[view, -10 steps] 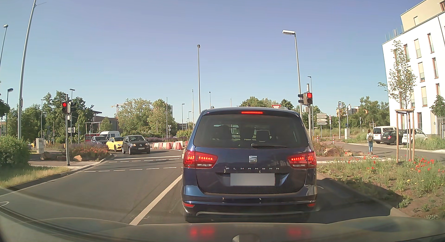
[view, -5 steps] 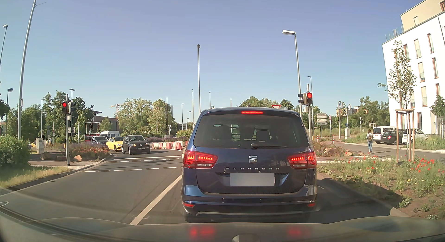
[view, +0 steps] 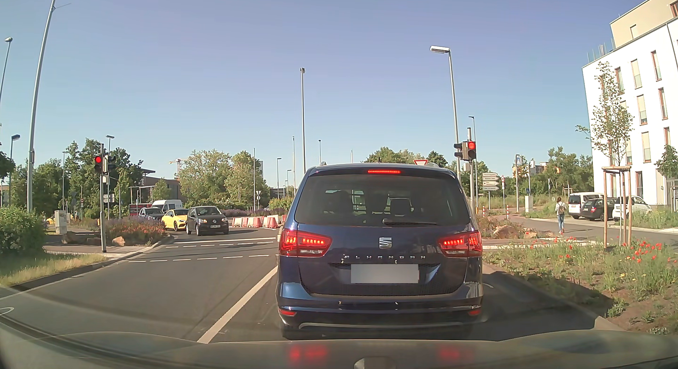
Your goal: Follow the waypoints while adhering to traffic rules and regulations
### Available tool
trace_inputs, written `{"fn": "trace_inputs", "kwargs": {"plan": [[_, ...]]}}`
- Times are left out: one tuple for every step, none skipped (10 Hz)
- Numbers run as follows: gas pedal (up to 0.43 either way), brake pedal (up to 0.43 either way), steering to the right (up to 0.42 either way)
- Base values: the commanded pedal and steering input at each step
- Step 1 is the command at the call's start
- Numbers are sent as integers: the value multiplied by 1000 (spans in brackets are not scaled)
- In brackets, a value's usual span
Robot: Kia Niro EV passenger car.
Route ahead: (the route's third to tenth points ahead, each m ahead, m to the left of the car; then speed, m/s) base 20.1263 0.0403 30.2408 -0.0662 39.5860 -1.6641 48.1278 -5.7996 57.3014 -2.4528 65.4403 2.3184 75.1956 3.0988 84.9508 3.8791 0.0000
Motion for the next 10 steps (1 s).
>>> {"fn": "trace_inputs", "kwargs": {"plan": [[0, 341, 12], [0, 341, 12], [0, 341, 12], [0, 341, 12], [0, 341, 12], [0, 341, 12], [0, 341, 12], [0, 341, 12], [0, 341, 12], [0, 341, 12]]}}
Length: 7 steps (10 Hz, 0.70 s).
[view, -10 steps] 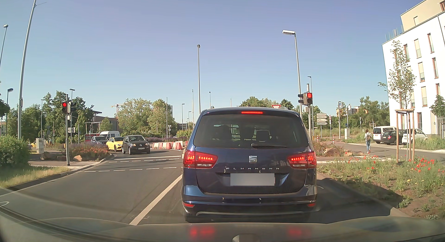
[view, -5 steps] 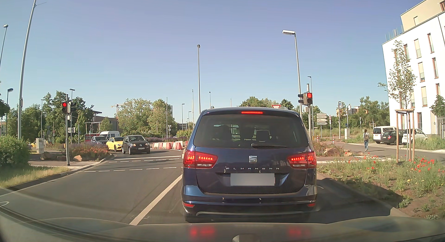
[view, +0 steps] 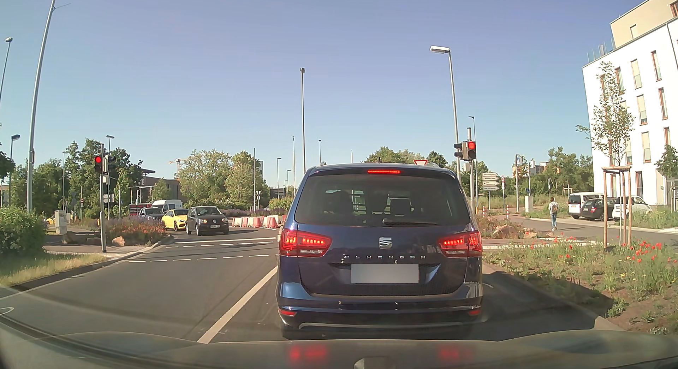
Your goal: Follow the waypoints while adhering to traffic rules and regulations
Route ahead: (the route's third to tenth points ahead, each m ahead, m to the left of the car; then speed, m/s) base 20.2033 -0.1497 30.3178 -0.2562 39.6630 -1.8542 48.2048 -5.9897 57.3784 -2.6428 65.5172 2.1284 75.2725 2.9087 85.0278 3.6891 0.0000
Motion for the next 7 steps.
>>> {"fn": "trace_inputs", "kwargs": {"plan": [[0, 341, 12], [0, 341, 12], [0, 341, 12], [0, 341, 12], [0, 341, 12], [0, 341, 12], [0, 341, 12]]}}
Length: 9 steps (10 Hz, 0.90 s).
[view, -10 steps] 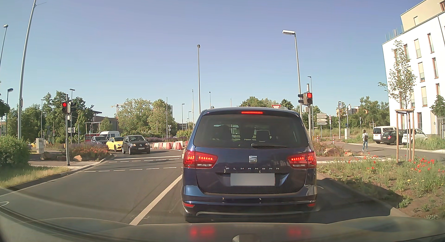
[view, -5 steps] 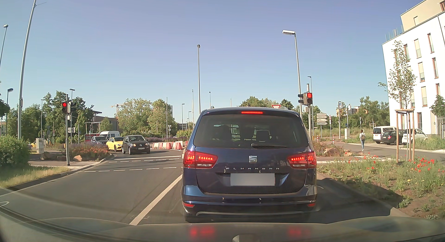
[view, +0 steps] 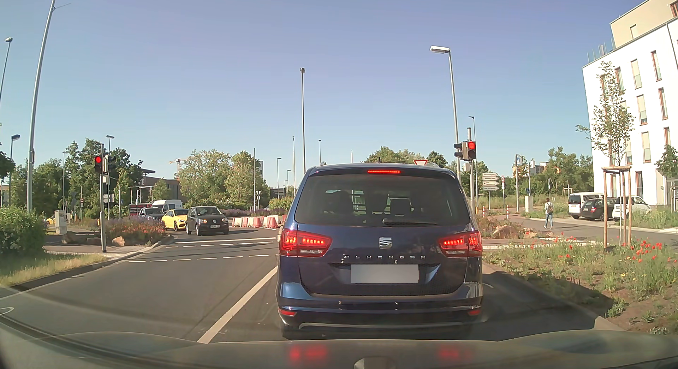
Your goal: Follow the waypoints while adhering to traffic rules and regulations
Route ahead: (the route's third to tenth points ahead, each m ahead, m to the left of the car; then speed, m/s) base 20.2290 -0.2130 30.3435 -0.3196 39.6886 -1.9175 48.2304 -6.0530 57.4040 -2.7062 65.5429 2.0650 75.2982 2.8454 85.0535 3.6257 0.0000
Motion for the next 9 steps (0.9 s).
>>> {"fn": "trace_inputs", "kwargs": {"plan": [[0, 341, 12], [0, 341, 12], [0, 341, 12], [0, 341, 12], [0, 341, 12], [0, 341, 12], [0, 341, 12], [0, 341, 12], [0, 341, 12]]}}
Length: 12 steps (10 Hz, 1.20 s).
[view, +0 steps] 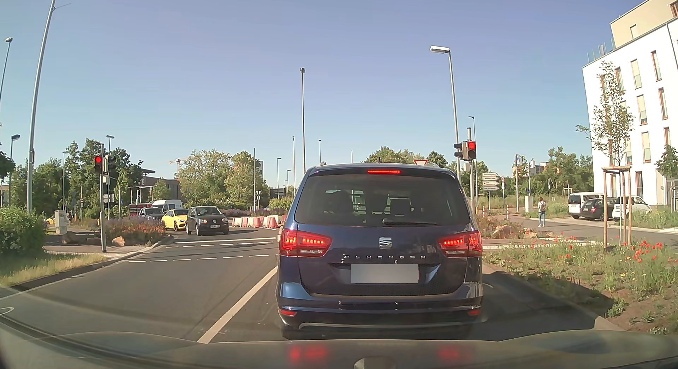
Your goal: Follow the waypoints while adhering to traffic rules and regulations
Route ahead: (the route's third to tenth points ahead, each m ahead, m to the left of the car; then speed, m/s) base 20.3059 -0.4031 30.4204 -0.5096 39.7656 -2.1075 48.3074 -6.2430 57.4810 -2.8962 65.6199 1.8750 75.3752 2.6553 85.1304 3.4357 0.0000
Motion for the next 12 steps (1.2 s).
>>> {"fn": "trace_inputs", "kwargs": {"plan": [[0, 341, 12], [0, 341, 12], [0, 341, 12], [0, 341, 12], [0, 341, 12], [0, 341, 12], [0, 341, 12], [0, 341, 12], [0, 341, 12], [0, 341, 12], [0, 341, 12], [0, 341, 12]]}}
